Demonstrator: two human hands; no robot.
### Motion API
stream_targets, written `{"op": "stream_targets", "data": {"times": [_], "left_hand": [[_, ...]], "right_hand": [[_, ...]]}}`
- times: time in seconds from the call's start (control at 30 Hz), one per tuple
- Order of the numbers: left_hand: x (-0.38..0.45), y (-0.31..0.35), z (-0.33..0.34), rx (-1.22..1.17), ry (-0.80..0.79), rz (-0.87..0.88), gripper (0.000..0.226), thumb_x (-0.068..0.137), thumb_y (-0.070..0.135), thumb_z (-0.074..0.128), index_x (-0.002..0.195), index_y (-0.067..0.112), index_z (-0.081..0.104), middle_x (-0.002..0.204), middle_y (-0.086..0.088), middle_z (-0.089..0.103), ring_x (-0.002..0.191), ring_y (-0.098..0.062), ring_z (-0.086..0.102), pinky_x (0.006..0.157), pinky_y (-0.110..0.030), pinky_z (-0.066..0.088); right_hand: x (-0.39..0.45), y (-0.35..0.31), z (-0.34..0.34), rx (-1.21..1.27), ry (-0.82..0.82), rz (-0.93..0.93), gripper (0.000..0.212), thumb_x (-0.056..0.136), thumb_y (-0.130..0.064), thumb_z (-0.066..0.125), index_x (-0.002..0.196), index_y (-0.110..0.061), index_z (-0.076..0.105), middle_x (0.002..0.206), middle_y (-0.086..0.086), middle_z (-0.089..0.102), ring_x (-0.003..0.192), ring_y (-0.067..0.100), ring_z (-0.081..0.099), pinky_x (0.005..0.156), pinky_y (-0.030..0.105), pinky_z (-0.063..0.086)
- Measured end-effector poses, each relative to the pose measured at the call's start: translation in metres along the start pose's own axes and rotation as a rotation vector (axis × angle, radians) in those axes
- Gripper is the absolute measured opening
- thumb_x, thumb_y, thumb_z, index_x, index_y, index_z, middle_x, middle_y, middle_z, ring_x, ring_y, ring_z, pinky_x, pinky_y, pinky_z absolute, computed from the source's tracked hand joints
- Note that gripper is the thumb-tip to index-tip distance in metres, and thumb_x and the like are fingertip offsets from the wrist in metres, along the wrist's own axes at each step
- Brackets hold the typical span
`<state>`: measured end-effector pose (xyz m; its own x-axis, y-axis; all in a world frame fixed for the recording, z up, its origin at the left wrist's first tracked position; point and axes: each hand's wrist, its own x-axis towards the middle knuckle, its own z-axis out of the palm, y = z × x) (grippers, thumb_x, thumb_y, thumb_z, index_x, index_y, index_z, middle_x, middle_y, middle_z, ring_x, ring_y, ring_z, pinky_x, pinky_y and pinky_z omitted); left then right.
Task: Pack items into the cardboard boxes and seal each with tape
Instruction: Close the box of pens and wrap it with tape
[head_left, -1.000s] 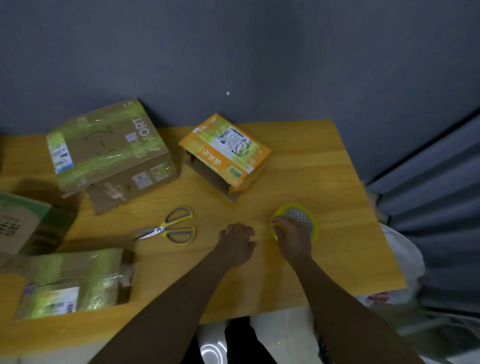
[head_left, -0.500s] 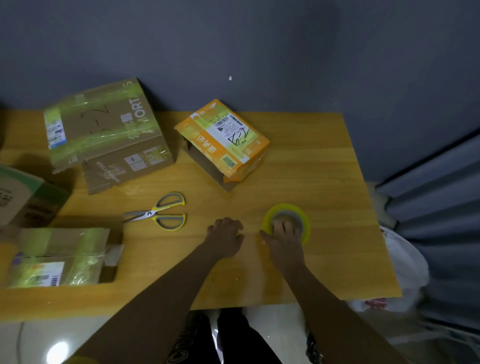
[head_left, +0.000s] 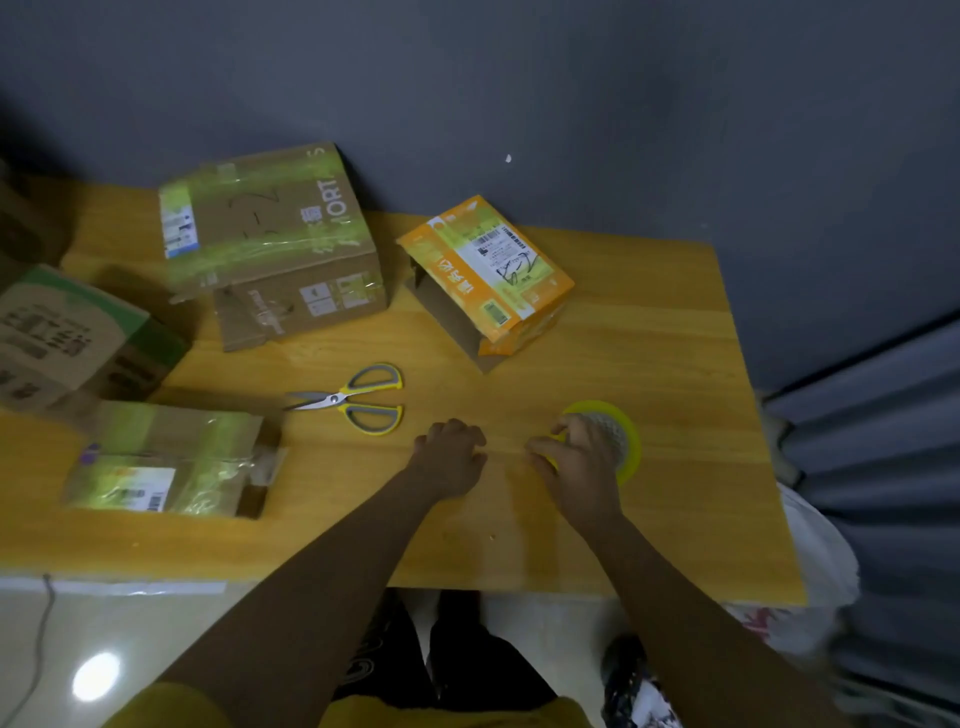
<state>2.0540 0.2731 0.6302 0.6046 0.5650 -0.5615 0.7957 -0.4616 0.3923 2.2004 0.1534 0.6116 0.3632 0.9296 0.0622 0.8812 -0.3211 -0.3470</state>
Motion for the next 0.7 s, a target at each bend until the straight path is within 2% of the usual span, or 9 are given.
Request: {"op": "stream_targets", "data": {"times": [0.13,0.27,0.37,0.47,0.57,0.63,0.7], "left_hand": [[-0.020,-0.036,-0.015,-0.154,0.200,-0.023,0.029,0.098,0.019,0.044,0.124,0.017,0.057,0.130,-0.011,0.052,0.121,-0.031,0.049,0.096,-0.042,0.044],[-0.048,-0.095,-0.033,-0.281,0.420,-0.089,0.032,0.093,0.006,0.044,0.120,0.012,0.060,0.123,-0.014,0.055,0.114,-0.034,0.053,0.091,-0.042,0.046],[-0.066,-0.141,-0.048,-0.337,0.532,-0.089,0.035,0.090,-0.002,0.045,0.123,0.006,0.056,0.118,-0.020,0.054,0.110,-0.038,0.053,0.089,-0.040,0.043],[-0.079,-0.180,-0.061,-0.372,0.524,-0.067,0.030,0.095,0.006,0.046,0.121,0.010,0.060,0.114,-0.016,0.056,0.105,-0.035,0.055,0.085,-0.038,0.042],[-0.091,-0.218,-0.076,-0.383,0.507,-0.031,0.029,0.094,0.018,0.044,0.110,0.010,0.067,0.110,-0.013,0.058,0.105,-0.029,0.055,0.088,-0.032,0.040],[-0.098,-0.246,-0.085,-0.328,0.499,-0.005,0.037,0.093,0.022,0.039,0.110,0.005,0.068,0.117,-0.013,0.058,0.111,-0.027,0.054,0.093,-0.027,0.037],[-0.100,-0.273,-0.092,-0.305,0.476,0.025,0.037,0.097,0.019,0.039,0.121,0.003,0.062,0.128,-0.013,0.055,0.119,-0.027,0.051,0.098,-0.028,0.037]], "right_hand": [[0.010,-0.057,0.001,0.193,-0.051,0.062,0.020,0.091,-0.016,0.065,0.110,-0.011,0.070,0.110,0.012,0.052,0.103,0.029,0.053,0.080,0.038,0.047],[0.023,-0.128,0.018,0.489,-0.173,0.148,0.026,0.094,-0.012,0.058,0.120,-0.015,0.062,0.111,0.000,0.050,0.091,0.016,0.057,0.079,0.027,0.048],[0.034,-0.182,0.039,0.720,-0.264,0.292,0.027,0.093,-0.008,0.056,0.119,-0.016,0.058,0.103,-0.002,0.056,0.090,0.015,0.058,0.073,0.019,0.044],[0.043,-0.231,0.060,0.909,-0.371,0.535,0.030,0.094,-0.007,0.055,0.123,-0.014,0.055,0.095,0.002,0.058,0.077,0.011,0.055,0.059,0.012,0.042],[0.048,-0.274,0.086,1.186,-0.405,0.863,0.041,0.093,-0.003,0.055,0.132,-0.012,0.048,0.094,0.012,0.060,0.069,0.014,0.053,0.062,0.025,0.041],[0.048,-0.295,0.102,1.209,-0.419,0.951,0.053,0.093,-0.007,0.057,0.142,-0.009,0.039,0.087,0.011,0.060,0.066,0.017,0.053,0.063,0.030,0.040],[0.045,-0.308,0.114,1.206,-0.345,0.987,0.047,0.093,-0.010,0.059,0.137,-0.010,0.041,0.078,0.009,0.060,0.062,0.018,0.052,0.065,0.037,0.044]]}}
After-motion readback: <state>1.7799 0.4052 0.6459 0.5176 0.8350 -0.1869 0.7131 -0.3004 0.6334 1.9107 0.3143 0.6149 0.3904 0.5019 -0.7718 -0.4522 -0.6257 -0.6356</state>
